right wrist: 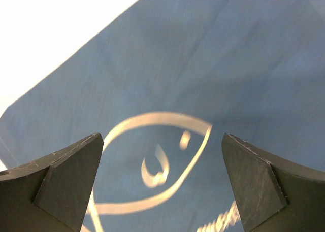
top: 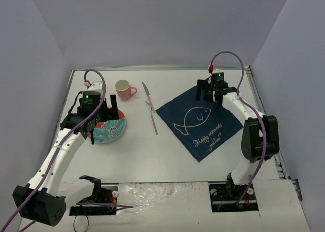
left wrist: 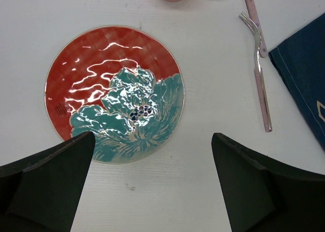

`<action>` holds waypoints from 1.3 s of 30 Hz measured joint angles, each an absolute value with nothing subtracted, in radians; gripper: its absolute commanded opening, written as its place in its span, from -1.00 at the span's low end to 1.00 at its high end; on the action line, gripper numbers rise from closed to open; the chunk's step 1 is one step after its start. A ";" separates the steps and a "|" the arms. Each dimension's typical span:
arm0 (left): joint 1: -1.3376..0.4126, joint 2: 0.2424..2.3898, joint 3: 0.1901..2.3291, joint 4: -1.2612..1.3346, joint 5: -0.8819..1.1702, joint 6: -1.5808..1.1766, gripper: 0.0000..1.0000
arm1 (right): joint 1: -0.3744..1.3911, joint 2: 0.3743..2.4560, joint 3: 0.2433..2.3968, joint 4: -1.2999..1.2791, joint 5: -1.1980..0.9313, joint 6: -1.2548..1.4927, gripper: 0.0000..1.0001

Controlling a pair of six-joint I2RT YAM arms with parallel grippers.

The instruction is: Set the dinner table for one person

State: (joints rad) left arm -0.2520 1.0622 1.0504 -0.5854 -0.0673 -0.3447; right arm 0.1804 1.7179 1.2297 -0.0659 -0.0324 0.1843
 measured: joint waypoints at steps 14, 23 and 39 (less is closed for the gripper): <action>-0.252 1.062 1.050 -0.585 -0.068 -0.345 0.94 | 0.144 2.090 1.441 -0.052 -0.043 0.013 1.00; -0.246 1.058 1.050 -0.585 -0.068 -0.344 0.94 | 0.143 2.162 1.517 -0.024 -0.119 -0.049 1.00; -0.240 1.058 1.050 -0.585 -0.068 -0.344 0.94 | 0.121 2.192 1.560 -0.018 -0.192 -0.182 1.00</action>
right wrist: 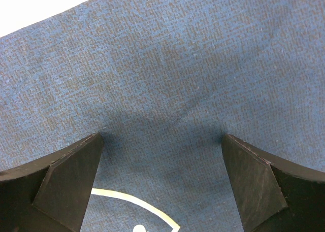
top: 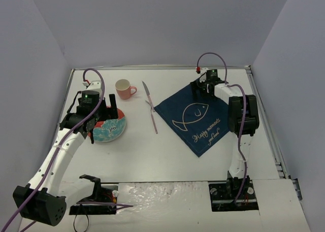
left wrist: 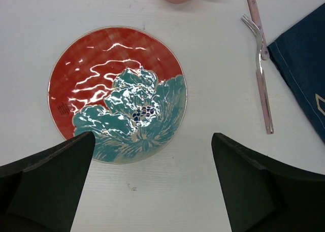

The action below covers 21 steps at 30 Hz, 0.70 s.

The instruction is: Set the dinner table for one person

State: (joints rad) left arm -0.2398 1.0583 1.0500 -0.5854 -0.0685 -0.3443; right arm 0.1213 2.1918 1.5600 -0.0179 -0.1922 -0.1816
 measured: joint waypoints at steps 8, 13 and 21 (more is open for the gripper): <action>-0.240 1.058 1.050 -0.585 -0.068 -0.344 0.94 | 0.090 2.192 1.560 -0.018 -0.211 -0.211 1.00; -0.240 1.058 1.050 -0.585 -0.068 -0.344 0.94 | 0.089 2.190 1.560 -0.019 -0.217 -0.216 1.00; -0.239 1.058 1.050 -0.585 -0.068 -0.344 0.94 | 0.119 2.140 1.544 -0.088 -0.189 -0.234 1.00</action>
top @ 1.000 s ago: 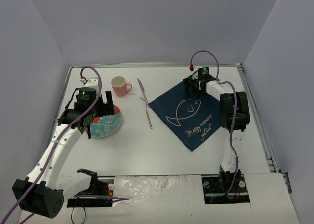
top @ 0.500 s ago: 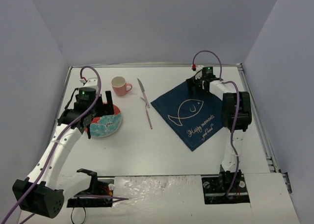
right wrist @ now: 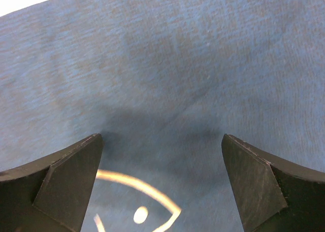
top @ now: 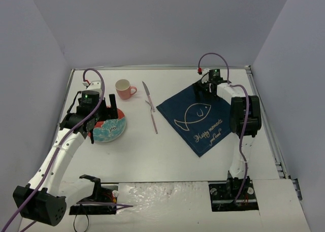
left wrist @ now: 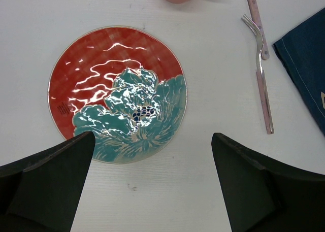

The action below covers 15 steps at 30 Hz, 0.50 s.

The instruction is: Set the dinner table for one person

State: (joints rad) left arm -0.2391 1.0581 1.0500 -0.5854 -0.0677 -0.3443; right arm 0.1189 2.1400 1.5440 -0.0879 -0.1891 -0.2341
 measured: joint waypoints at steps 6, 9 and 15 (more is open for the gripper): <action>-0.234 1.058 1.050 -0.585 -0.067 -0.344 0.94 | 0.194 1.965 1.465 -0.081 -0.131 -0.178 0.99; -0.234 1.057 1.050 -0.585 -0.067 -0.344 0.94 | 0.221 1.869 1.415 -0.057 -0.122 -0.129 0.98; -0.234 1.050 1.048 -0.585 -0.067 -0.345 0.94 | 0.244 1.770 1.290 -0.014 -0.096 -0.031 0.95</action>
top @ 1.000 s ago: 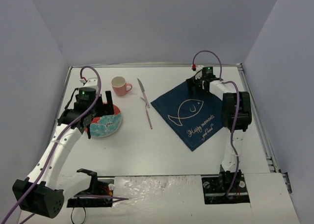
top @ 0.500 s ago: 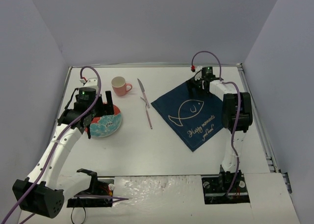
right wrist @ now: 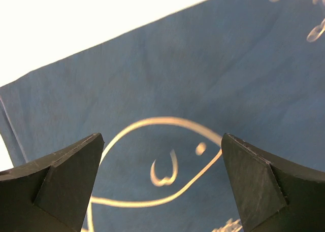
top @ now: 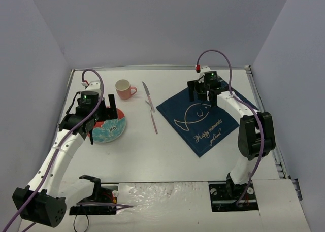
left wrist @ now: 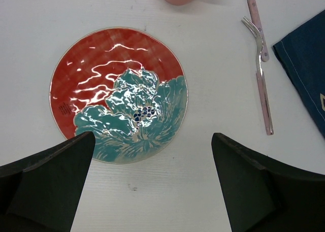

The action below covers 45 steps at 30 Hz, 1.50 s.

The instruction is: Set the dinner table for one person

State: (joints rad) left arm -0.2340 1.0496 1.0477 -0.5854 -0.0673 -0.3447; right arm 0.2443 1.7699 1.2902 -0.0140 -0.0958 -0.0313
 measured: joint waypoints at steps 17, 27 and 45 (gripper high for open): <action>-0.184 1.031 0.968 -0.596 -0.154 -0.482 0.94 | 0.395 1.303 0.899 0.120 -0.098 0.220 0.97; 0.094 0.961 0.722 -0.511 -0.081 -0.686 0.94 | 0.392 1.041 0.632 0.321 -0.216 0.320 1.00; 0.236 0.862 0.319 -0.163 0.056 -0.951 0.66 | 0.392 1.128 0.551 0.582 -0.566 0.453 1.00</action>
